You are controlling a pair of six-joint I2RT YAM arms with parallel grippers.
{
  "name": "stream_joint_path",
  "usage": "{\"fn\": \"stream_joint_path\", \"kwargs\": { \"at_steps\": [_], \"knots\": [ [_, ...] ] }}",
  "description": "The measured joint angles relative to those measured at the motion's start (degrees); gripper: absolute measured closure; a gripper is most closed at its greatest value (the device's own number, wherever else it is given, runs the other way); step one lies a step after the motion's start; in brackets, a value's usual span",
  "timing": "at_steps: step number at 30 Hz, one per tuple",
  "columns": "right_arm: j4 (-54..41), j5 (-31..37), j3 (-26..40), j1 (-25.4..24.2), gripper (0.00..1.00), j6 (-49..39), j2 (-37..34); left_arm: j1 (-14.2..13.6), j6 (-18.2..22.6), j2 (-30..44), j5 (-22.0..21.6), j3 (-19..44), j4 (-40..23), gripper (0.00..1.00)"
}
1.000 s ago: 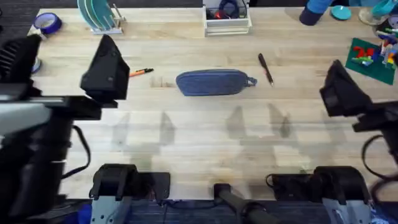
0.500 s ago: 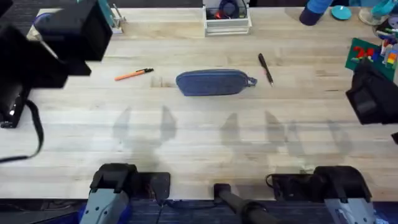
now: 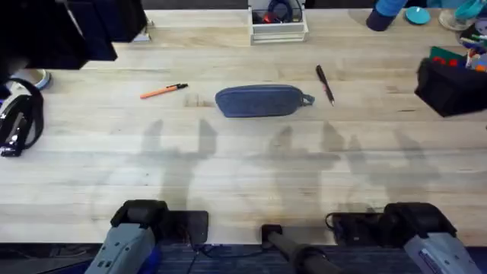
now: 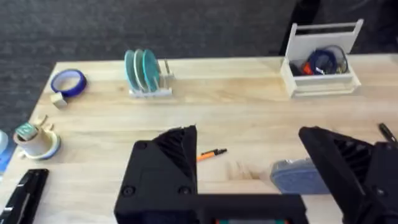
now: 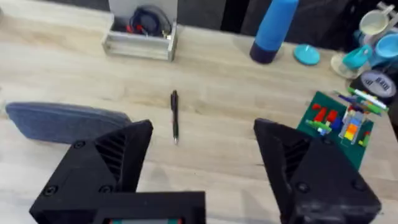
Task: Unzip the bag, pick up the pens from the table one at a time and place them inside, then zip the bag closed.
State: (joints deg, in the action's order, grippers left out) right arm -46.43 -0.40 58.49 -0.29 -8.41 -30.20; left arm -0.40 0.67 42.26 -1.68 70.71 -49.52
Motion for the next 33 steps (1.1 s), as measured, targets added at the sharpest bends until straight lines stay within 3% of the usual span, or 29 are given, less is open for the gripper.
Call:
{"fn": "stream_joint_path", "kwargs": {
  "at_steps": [9, 22, 33],
  "knots": [
    [-2.1, -1.3, 6.0, 0.0, 0.006, -2.6, -9.6, 0.0, 0.3, 1.7, 2.9, 0.7, -4.5, 0.008],
    [-2.8, -7.4, 6.3, 0.0, 0.004, -4.3, -16.7, 0.0, 0.9, 1.8, 5.3, 1.0, -6.9, 0.008],
    [-3.5, -7.8, 6.3, 0.0, 0.004, -4.3, -16.8, 0.0, 16.7, 10.3, 18.4, 1.2, -10.1, 0.008]
  ]
}}
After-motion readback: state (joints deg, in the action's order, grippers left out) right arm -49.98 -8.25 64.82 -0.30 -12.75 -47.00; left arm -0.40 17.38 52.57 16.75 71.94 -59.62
